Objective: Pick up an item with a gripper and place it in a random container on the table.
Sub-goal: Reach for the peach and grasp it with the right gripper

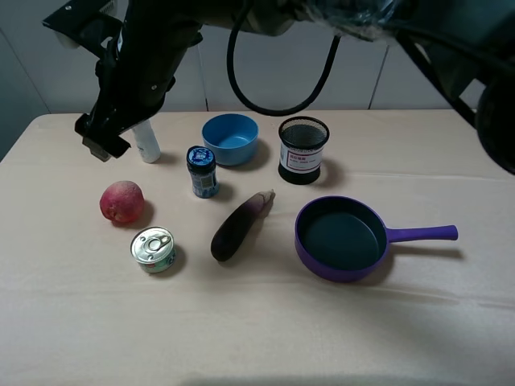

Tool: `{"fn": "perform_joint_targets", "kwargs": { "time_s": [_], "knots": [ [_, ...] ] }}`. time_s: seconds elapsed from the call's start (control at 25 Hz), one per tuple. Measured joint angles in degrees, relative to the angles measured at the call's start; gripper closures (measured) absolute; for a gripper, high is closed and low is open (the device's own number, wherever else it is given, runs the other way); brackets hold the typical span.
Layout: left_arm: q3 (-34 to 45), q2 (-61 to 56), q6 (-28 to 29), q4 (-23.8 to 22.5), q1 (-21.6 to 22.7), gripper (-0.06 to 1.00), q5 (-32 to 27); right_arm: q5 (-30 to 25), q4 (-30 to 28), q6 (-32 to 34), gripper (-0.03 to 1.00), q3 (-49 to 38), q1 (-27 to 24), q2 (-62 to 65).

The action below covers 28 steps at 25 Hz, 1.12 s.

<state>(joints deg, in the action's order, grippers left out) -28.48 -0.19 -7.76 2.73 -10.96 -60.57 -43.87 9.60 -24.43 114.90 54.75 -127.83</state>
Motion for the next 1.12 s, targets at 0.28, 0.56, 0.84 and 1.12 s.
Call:
{"fn": "perform_joint_targets", "kwargs": {
  "time_s": [0.28,0.56,0.84,1.12],
  "knots": [
    [0.0,0.0,0.0,0.0,0.0,-0.05,0.0,3.1,1.6,-1.0,0.27,0.2,0.0,-2.8],
    [0.0,0.0,0.0,0.0,0.0,-0.05,0.0,6.0,2.9,-2.3,0.27,0.7,0.9,-6.3],
    [0.0,0.0,0.0,0.0,0.0,-0.05,0.0,6.3,4.7,-2.6,0.27,6.0,2.0,-10.6],
    [0.0,0.0,0.0,0.0,0.0,-0.05,0.0,7.5,5.8,-2.6,0.27,6.9,2.0,-13.6]
  ]
}}
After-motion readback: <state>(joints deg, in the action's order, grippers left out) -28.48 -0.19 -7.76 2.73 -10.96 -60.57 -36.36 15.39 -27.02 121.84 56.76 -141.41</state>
